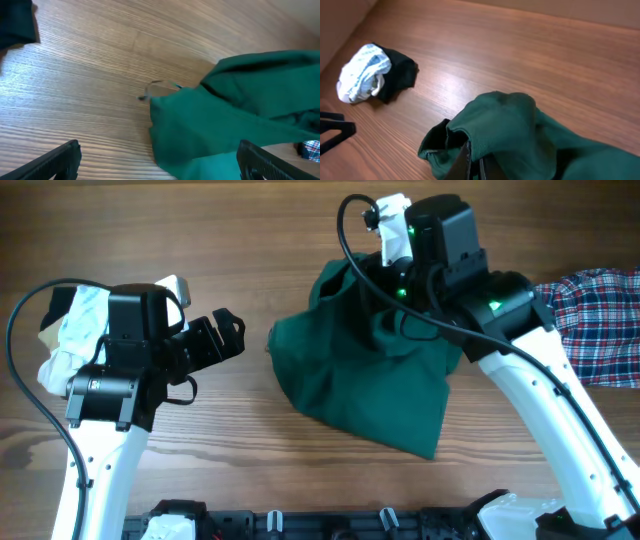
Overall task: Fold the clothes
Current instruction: 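Grasp the green garment with the right gripper and drag it to center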
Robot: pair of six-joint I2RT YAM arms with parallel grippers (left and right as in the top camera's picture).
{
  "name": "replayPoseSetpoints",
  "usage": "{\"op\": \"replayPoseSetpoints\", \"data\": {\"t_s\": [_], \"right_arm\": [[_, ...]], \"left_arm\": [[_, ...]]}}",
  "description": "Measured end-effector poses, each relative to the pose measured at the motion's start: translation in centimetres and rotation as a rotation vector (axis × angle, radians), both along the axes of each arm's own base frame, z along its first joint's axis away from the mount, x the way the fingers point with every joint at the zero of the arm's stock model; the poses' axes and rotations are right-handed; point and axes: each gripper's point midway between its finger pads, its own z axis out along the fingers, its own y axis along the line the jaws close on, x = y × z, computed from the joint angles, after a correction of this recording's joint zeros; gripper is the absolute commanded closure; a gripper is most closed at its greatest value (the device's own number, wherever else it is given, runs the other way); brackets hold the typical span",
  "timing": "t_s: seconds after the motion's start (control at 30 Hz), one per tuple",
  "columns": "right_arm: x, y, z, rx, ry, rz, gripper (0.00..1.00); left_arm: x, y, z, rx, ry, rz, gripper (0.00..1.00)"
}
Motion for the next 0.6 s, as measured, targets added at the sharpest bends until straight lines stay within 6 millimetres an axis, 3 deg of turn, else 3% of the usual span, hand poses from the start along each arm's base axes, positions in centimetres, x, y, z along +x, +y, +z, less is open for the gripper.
{"op": "replayPoseSetpoints", "data": {"t_s": [0.17,0.23,0.3,0.4,0.53,0.6], "right_arm": [[-0.7,-0.5,-1.1,-0.030,0.048,-0.004,0.96],[-1.6,-2.0,-2.7,-0.101,0.118,-0.054,0.96],[-3.5,-5.3,-5.1,-0.227,0.235,-0.176,0.96],[-5.3,-8.1,-6.5,-0.342,0.321,-0.264,0.95],[-5.9,-9.2,-6.8,-0.382,0.346,-0.305,0.42],[-5.7,-9.3,-6.7,-0.379,0.338,-0.318,0.26]], "left_arm": [[0.0,0.0,0.0,0.000,0.000,0.000,0.00],[0.0,0.0,0.0,0.000,0.000,0.000,0.00],[0.0,0.0,0.0,0.000,0.001,0.000,0.00],[0.0,0.0,0.0,0.000,-0.002,0.000,0.00],[0.2,0.0,0.1,-0.001,-0.009,0.000,0.00],[0.2,0.0,0.2,-0.001,-0.012,0.000,0.00]]}}
